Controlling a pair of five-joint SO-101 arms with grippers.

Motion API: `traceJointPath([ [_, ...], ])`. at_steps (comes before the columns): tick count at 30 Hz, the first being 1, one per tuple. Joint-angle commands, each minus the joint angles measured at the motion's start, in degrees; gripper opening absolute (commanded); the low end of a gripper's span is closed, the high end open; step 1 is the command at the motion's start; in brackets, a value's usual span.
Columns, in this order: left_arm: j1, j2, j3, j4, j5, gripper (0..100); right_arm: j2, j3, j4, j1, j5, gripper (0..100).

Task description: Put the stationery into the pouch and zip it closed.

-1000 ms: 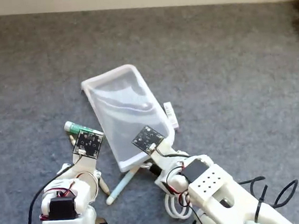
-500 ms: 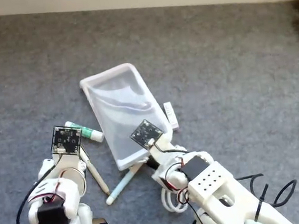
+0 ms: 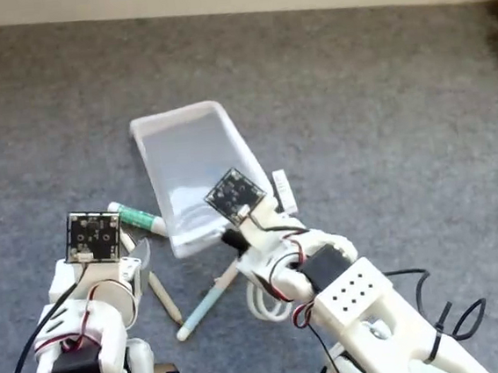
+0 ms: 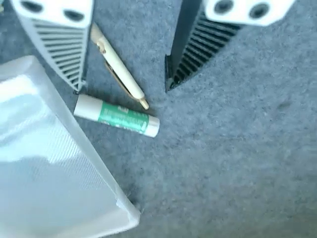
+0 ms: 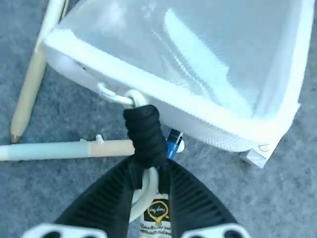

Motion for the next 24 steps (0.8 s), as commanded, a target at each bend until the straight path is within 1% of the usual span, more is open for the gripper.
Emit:
traceJointPath([
  [1, -0.66, 0.66, -5.93, -0.09, 1.05, 25, -0.57, -6.99, 0.31, 0.75, -2.73, 0.5],
  [3, 0.04, 0.66, -7.16, -0.09, 1.05, 25, -0.57, -8.48, 0.31, 0.66, -3.43, 0.5],
  [11, 8.66, 0.66, -7.52, 0.26, 1.14, 25, -0.57, -9.45, 0.31, 0.4, -4.84, 0.5],
  [17, 11.3, 0.75, -5.05, -0.62, 1.14, 25, -0.57, -9.36, 0.31, 0.31, -4.84, 0.5],
  [24, 10.77, 0.75, 4.7, -10.64, 1.14, 25, -0.57, -9.36, 0.31, 0.31, -4.84, 0.5],
])
